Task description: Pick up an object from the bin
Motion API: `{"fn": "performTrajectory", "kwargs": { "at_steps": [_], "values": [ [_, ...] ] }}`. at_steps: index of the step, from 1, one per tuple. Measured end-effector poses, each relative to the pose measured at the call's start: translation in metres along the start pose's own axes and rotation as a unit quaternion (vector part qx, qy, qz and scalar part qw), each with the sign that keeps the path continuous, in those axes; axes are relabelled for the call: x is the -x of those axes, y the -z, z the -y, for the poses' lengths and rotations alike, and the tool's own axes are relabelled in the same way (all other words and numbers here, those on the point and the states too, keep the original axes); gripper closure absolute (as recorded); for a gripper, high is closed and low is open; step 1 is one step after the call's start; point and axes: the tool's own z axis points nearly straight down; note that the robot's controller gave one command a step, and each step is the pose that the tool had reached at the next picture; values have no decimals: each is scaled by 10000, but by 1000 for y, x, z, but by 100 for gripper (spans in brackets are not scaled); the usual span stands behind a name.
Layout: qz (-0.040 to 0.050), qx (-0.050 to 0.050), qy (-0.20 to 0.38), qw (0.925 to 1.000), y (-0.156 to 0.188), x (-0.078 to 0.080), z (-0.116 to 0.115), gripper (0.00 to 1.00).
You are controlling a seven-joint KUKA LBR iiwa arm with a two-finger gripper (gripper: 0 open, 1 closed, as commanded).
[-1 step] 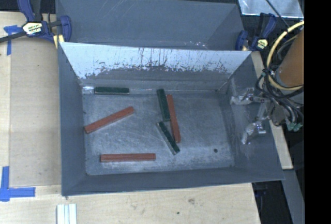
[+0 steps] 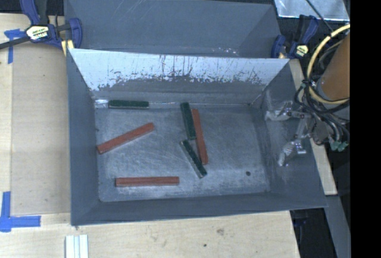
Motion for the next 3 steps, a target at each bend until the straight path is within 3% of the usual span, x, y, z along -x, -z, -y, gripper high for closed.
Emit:
{"fn": "performTrajectory", "kwargs": {
  "at_steps": [1, 2, 3],
  "values": [
    [31, -9, -12, 10000, -50, 0, -33, 0],
    [-61, 12, -188, 9998, -69, -14, -67, 0],
    [-4, 2, 154, 9999, -57, -8, -105, 0]
  ]
}}
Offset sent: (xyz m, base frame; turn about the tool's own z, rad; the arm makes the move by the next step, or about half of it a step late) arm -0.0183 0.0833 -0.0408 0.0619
